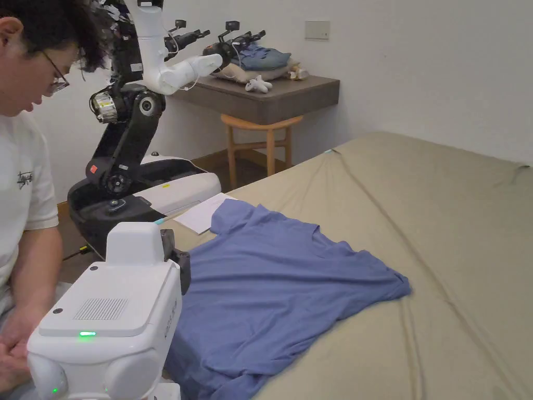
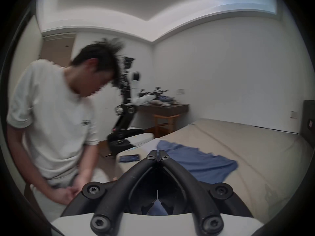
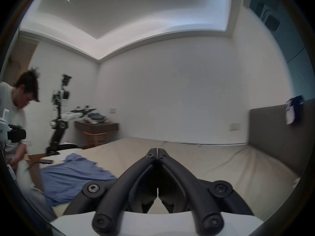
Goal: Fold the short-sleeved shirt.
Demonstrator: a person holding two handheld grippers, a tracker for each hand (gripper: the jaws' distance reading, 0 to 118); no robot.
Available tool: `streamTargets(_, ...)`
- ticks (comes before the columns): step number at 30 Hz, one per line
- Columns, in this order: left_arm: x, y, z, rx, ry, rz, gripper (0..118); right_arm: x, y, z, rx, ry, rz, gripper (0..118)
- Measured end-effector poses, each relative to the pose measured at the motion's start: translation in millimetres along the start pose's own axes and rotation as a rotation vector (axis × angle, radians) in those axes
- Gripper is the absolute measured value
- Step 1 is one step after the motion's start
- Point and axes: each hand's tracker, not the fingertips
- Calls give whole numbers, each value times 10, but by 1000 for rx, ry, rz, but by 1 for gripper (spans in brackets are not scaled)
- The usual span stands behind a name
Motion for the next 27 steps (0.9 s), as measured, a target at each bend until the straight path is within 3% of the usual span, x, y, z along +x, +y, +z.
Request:
streamTargets(2,-196,-28,42,-10,50,-10,0,-304,-37,-129,19,49,37,0)
streamTargets(5,-312,-60,27,-20,58,-16,0,-573,-73,-294,-9,137,-17,0)
streamTargets(7,-296,-83,-17,-29,47,-20,0,-665,-46,-318,11,123,13,0)
streamTargets(14,88,-165,-496,-100,-103,-20,0,-572,-2,-412,5,109,43,0)
streamTargets(21,952,-377,-1952,-363,-338,-15,0,-320,-162,-551,-50,54,107,0)
streamTargets(22,1057,-432,-2194,-418,-378,5,26,-308,-204,-566,-68,47,112,0)
streamTargets(24,1292,-614,-2725,-489,-459,40,113,-230,-327,-630,-120,40,103,0)
streamTargets(25,1407,-713,-2945,-544,-455,28,118,-206,-362,-657,-110,23,127,0)
streamTargets(27,1704,-891,-3264,-672,-438,-9,110,-164,-489,-740,-158,12,139,0)
